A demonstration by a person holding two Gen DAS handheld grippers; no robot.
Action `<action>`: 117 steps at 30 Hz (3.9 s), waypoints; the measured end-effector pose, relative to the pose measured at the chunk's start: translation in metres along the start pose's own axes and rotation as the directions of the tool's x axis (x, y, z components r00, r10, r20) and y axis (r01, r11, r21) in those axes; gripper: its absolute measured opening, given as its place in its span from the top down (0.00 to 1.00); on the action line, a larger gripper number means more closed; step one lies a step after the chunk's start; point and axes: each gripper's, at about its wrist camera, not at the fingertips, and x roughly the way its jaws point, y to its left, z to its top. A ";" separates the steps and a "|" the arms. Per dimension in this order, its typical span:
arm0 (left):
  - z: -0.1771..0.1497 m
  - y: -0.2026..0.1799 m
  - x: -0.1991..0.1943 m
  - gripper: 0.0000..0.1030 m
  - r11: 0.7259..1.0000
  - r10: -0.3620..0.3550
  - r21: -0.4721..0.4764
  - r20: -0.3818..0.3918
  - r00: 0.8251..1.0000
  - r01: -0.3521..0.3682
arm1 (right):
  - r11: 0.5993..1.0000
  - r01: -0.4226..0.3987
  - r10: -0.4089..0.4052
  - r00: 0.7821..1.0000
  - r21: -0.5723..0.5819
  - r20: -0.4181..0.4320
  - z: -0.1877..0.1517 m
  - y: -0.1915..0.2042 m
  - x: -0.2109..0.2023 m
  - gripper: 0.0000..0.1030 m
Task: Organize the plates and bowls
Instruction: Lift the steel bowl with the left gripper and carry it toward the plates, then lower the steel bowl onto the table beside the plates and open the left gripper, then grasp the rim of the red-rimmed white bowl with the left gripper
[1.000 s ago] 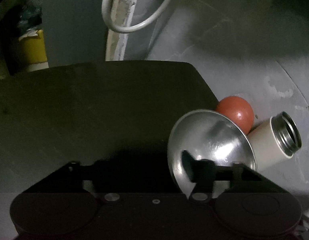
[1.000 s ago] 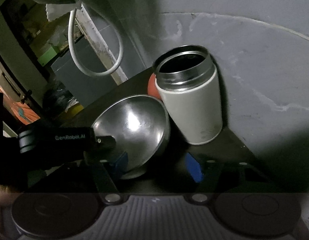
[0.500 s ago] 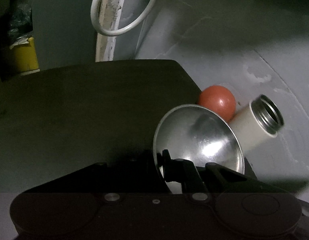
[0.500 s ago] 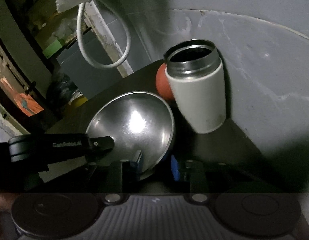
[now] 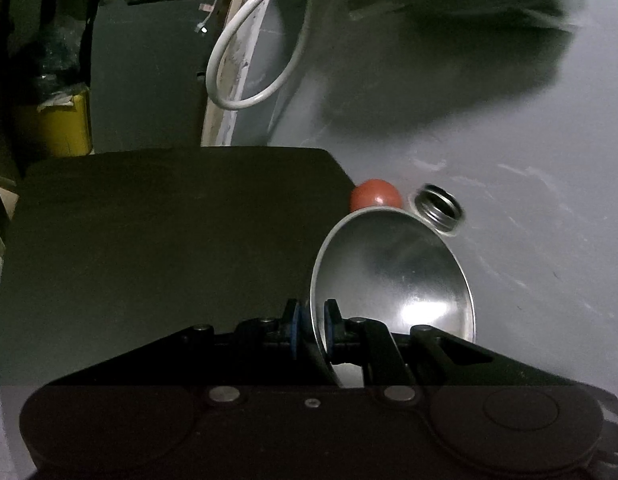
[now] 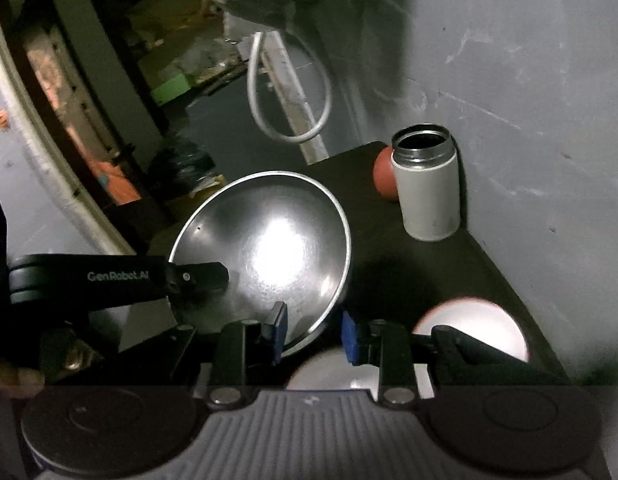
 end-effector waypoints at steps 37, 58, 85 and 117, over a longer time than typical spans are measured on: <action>-0.144 -0.054 -0.066 0.86 0.999 -0.023 0.029 -0.322 0.947 0.035 | 0.999 -0.032 0.022 0.968 -0.037 -0.249 -0.118 -0.026 -0.117 0.69; -0.162 -0.055 -0.046 0.84 0.999 0.038 0.033 -0.418 0.908 -0.027 | 0.998 -0.036 0.016 0.938 -0.051 -0.346 -0.126 -0.028 -0.102 0.69; -0.163 -0.054 -0.046 0.78 0.997 0.066 0.052 -0.401 0.914 -0.050 | 0.998 -0.028 0.008 0.938 -0.054 -0.345 -0.124 -0.026 -0.102 0.64; -0.090 -0.058 -0.051 0.01 0.974 0.214 0.111 -0.193 0.958 -0.195 | 0.989 0.079 -0.064 0.991 0.122 -0.117 -0.095 -0.059 -0.096 0.00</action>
